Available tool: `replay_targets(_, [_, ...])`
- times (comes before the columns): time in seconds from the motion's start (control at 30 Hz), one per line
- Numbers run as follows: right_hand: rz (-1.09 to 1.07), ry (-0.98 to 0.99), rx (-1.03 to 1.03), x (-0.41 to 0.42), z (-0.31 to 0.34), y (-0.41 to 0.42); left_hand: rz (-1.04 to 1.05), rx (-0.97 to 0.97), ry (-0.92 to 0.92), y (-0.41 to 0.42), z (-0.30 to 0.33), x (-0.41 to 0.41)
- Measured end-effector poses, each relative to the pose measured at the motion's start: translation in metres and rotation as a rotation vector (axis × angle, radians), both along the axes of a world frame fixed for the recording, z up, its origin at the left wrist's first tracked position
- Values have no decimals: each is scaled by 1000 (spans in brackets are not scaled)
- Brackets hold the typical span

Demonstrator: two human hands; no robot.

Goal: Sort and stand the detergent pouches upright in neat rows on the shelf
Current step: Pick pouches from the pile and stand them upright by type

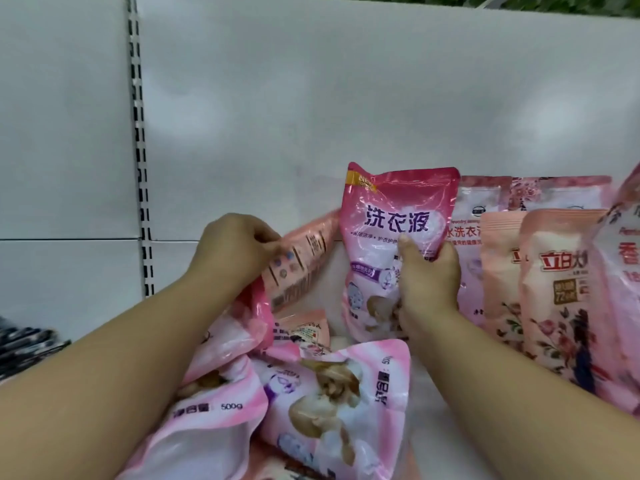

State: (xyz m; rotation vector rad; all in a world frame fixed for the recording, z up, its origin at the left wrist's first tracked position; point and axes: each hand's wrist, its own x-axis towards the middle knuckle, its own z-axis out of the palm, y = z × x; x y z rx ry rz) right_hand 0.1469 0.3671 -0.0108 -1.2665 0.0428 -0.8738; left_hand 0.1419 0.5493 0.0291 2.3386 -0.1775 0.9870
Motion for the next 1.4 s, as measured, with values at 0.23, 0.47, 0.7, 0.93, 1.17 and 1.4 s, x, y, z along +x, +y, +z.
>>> replay_targets(0.23, [176,248,-33,12,1,2,-296,-911,-209,15,-2,3])
replay_targets(0.47, [397,639,-21,5,-9,6,-489,-1141,-221,12,-4,0])
replay_targets(0.7, [267,550,-207,1,-11,5,-580,-1341,-197,12,-8,-1])
replay_targets(0.93, [-77,246,-614,-28,17,18,-666,-1299,-178,6,-5,-8])
replay_targets(1.17, [672,139,-202,-59,47,17,-731,-1154,-129,-3,0,-20])
replay_targets(1.4, [768,-62,123,-49,47,7,-730,-1068,-22,-16,-5,-24])
